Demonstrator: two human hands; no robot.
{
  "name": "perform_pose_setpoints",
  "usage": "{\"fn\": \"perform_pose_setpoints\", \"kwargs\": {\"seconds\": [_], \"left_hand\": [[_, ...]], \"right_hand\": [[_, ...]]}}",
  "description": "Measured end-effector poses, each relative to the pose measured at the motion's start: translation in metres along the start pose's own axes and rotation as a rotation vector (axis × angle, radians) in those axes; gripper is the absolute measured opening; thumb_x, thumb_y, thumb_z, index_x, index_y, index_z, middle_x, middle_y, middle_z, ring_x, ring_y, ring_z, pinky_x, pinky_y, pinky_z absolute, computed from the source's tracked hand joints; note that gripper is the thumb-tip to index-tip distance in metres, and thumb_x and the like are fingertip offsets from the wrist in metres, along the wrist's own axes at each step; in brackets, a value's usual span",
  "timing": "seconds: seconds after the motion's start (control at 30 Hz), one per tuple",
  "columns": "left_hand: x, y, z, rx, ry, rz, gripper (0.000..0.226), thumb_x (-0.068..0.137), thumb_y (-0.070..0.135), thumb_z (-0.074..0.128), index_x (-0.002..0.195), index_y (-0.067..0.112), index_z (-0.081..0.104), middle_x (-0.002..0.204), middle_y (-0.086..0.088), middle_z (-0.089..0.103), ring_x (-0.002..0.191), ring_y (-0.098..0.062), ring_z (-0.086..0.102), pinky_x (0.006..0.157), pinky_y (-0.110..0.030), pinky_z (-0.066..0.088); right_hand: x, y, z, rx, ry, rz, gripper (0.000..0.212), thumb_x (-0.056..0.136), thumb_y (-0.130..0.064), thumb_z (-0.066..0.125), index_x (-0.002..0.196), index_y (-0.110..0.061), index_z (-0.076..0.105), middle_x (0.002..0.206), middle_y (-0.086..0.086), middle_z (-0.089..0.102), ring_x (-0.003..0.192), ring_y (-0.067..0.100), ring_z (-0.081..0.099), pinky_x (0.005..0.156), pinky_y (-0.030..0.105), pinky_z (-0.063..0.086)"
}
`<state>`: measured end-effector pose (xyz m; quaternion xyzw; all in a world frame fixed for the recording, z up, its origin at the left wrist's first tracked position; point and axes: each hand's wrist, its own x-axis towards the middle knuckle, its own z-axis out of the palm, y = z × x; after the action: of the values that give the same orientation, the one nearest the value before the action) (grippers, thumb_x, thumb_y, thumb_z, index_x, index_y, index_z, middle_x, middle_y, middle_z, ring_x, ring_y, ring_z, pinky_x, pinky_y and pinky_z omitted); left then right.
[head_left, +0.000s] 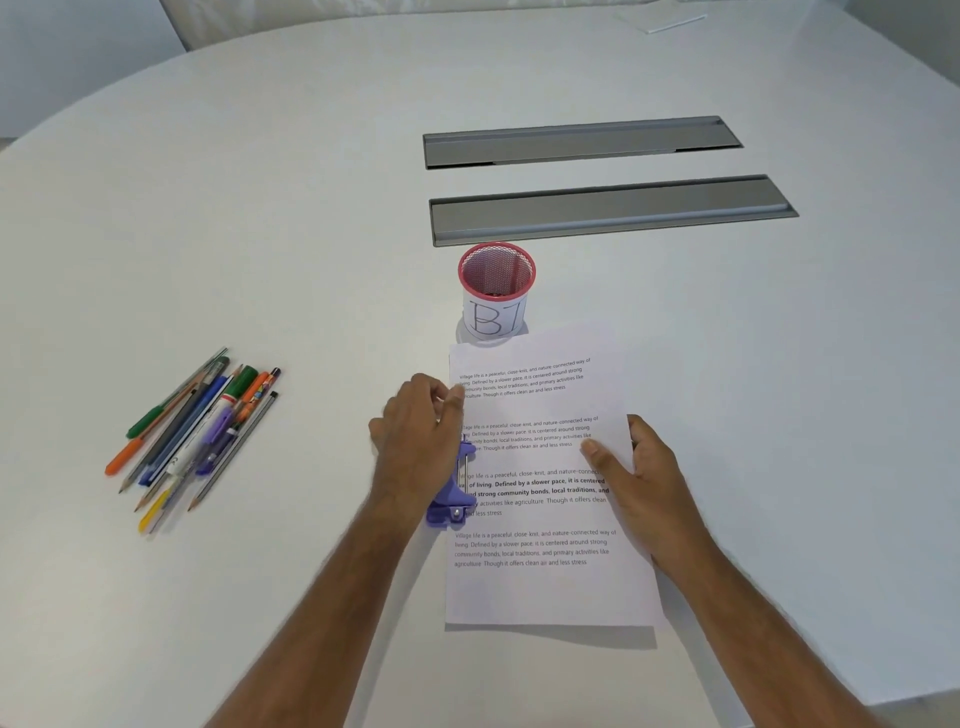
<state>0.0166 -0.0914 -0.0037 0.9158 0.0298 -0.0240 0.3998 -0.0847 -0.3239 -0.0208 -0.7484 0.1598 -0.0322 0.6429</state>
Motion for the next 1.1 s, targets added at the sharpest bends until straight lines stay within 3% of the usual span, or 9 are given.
{"fn": "perform_pose_setpoints", "kwargs": {"seconds": [0.23,0.57,0.77,0.97,1.1], "left_hand": [[0.005,-0.007,0.008,0.173,0.069,0.084,0.018,0.106,0.014,0.041,0.092,0.023,0.048,0.094,0.005,0.060,0.088,-0.024,0.050,0.084,-0.038,0.025],[0.001,-0.013,0.011,0.387,0.131,0.213,0.026,0.091,-0.005,0.050,0.103,0.014,0.065,0.093,-0.004,0.063,0.083,-0.032,0.055,0.075,-0.041,0.031],[-0.001,-0.013,0.010,0.376,0.165,0.245,0.029,0.089,-0.007,0.048,0.101,0.013,0.065,0.094,-0.001,0.064,0.082,-0.031,0.055,0.075,-0.040,0.029],[0.000,-0.016,0.012,0.346,0.204,0.235,0.028,0.088,0.002,0.041,0.096,0.014,0.065,0.090,-0.001,0.064,0.080,-0.030,0.054,0.075,-0.038,0.027],[-0.001,-0.017,0.013,0.338,0.216,0.220,0.025,0.093,0.007,0.040,0.094,0.015,0.064,0.087,-0.001,0.062,0.079,-0.030,0.053,0.075,-0.038,0.026]], "right_hand": [[0.000,0.003,0.003,-0.020,0.020,0.023,0.016,0.103,-0.024,0.068,0.118,-0.028,0.066,0.117,-0.014,0.080,0.106,0.008,0.077,0.089,0.034,0.059],[0.002,0.005,0.002,-0.067,0.020,0.002,0.021,0.102,-0.026,0.068,0.123,-0.025,0.064,0.120,-0.011,0.079,0.110,0.011,0.075,0.096,0.044,0.059],[0.000,0.004,0.001,-0.045,0.017,-0.001,0.022,0.101,-0.029,0.067,0.122,-0.024,0.064,0.120,-0.009,0.079,0.111,0.014,0.076,0.098,0.052,0.059],[0.001,0.005,0.003,-0.046,0.017,-0.003,0.020,0.103,-0.023,0.067,0.122,-0.023,0.063,0.120,-0.009,0.079,0.111,0.013,0.075,0.097,0.045,0.060],[0.000,0.004,0.002,-0.060,0.016,-0.023,0.017,0.104,-0.019,0.067,0.119,-0.026,0.064,0.116,-0.018,0.079,0.107,0.004,0.075,0.085,0.019,0.058]]}}
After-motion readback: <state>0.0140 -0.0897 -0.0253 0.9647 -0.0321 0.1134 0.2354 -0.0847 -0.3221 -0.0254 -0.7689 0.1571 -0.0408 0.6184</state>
